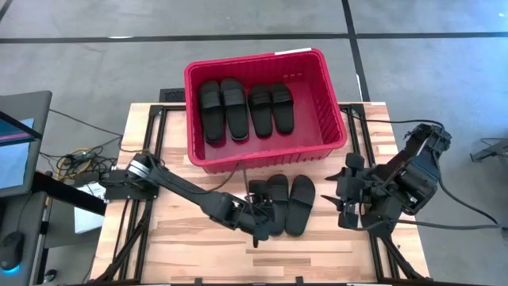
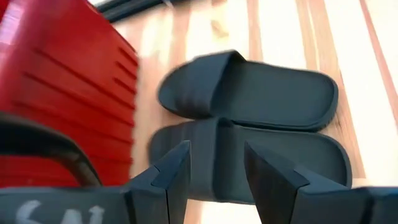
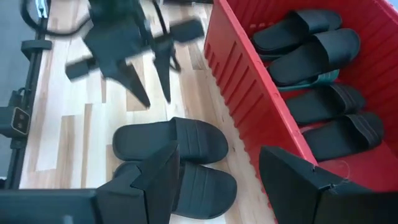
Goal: Pick and place slides into bin
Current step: Put the black slipper into the red container
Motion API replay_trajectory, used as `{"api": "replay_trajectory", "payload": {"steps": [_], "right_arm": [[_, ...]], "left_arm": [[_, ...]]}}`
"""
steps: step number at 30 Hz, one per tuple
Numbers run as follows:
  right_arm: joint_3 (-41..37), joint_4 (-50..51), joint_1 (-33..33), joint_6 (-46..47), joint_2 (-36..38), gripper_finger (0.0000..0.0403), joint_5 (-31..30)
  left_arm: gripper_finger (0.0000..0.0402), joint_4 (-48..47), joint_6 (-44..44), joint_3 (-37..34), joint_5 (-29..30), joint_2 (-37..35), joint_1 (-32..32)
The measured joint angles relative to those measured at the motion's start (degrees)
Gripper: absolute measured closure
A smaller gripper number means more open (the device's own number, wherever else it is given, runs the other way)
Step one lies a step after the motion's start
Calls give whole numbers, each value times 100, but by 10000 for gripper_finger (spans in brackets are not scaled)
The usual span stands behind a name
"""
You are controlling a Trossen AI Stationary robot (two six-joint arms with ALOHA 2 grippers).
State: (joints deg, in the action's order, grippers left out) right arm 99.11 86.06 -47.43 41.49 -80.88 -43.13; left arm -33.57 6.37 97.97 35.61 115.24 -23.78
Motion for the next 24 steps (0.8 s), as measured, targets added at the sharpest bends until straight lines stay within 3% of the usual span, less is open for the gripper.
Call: {"api": "replay_trajectory", "payload": {"steps": [6, 19, 24], "right_arm": [[0, 1, -144, 192, 0, 196, -20], [0, 1, -242, 217, 0, 196, -22], [0, 21, -244, 215, 0, 196, -22]], "left_arm": [[264, 283, -108, 0, -192, 418, 27], [264, 419, -144, 13, 124, 1056, 270], [264, 303, -146, 15, 660, 1150, 309]]}}
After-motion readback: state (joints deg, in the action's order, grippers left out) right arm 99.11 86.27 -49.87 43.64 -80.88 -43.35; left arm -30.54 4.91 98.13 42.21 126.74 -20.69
